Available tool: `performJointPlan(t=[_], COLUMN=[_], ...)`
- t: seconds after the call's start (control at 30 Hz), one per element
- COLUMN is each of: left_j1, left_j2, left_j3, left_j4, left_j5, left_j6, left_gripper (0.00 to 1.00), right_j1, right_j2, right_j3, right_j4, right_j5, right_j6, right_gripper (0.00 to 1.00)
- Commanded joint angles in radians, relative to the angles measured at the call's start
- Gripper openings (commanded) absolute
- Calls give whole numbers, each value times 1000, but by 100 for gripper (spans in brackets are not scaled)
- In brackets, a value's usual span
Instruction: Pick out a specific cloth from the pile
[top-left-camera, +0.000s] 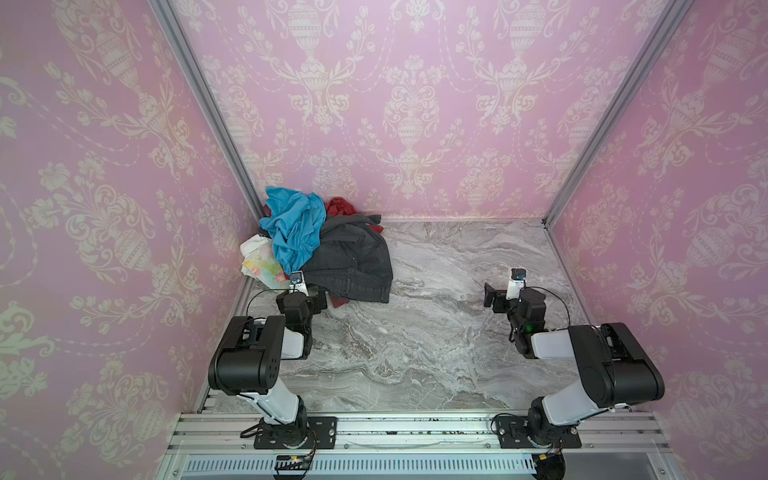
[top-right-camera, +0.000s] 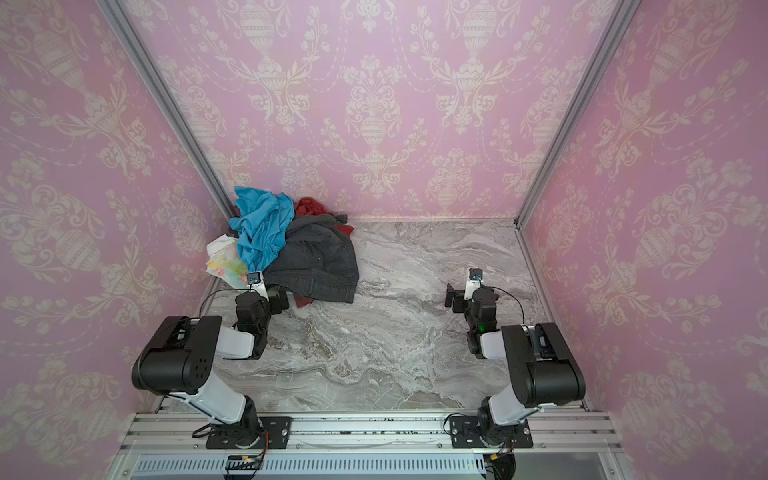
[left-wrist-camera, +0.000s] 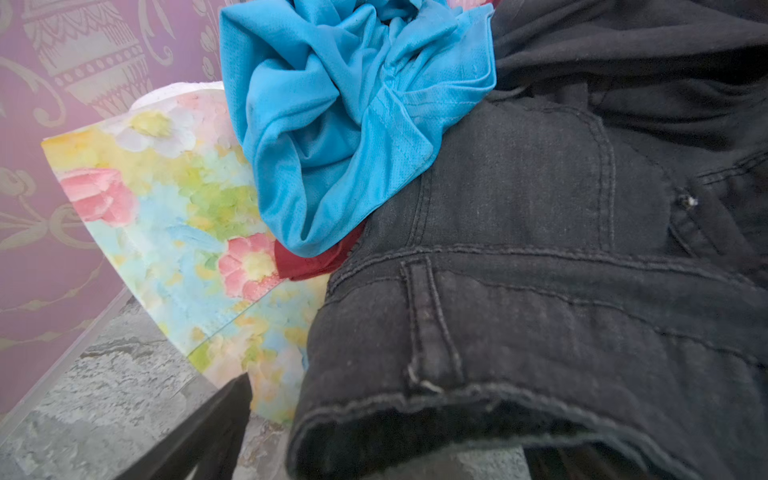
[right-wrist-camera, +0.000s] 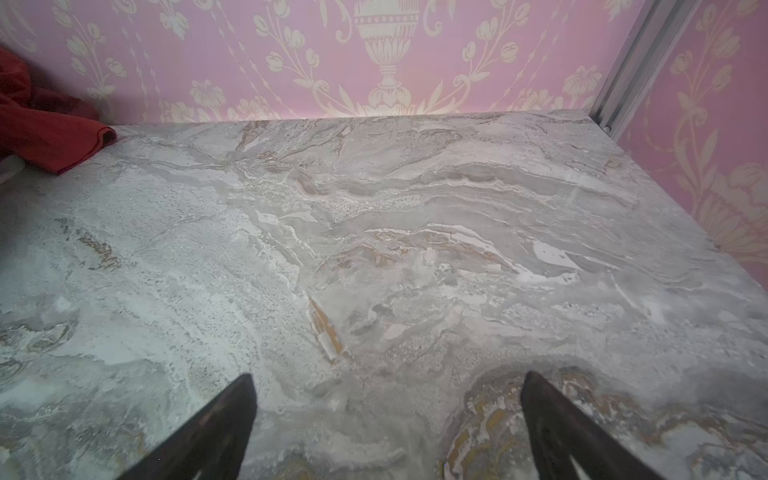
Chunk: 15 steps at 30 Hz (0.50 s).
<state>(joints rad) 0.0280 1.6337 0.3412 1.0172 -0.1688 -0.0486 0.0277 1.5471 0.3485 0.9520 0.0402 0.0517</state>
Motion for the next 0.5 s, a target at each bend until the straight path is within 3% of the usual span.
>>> performJointPlan(t=[0.0, 0.47], left_j1=[-8, -8], left_j2=[2, 2], left_j3=[2, 9], left_j4=[24, 12], left_j5=[15, 18], left_j6=[18, 21], left_gripper=[99, 99], right_j1=[-4, -3], right_j2=[0, 0], right_j3=[11, 13], right_j4=[3, 2], right_j5=[-3, -3], right_j6=[-13, -13], right_gripper=[100, 100])
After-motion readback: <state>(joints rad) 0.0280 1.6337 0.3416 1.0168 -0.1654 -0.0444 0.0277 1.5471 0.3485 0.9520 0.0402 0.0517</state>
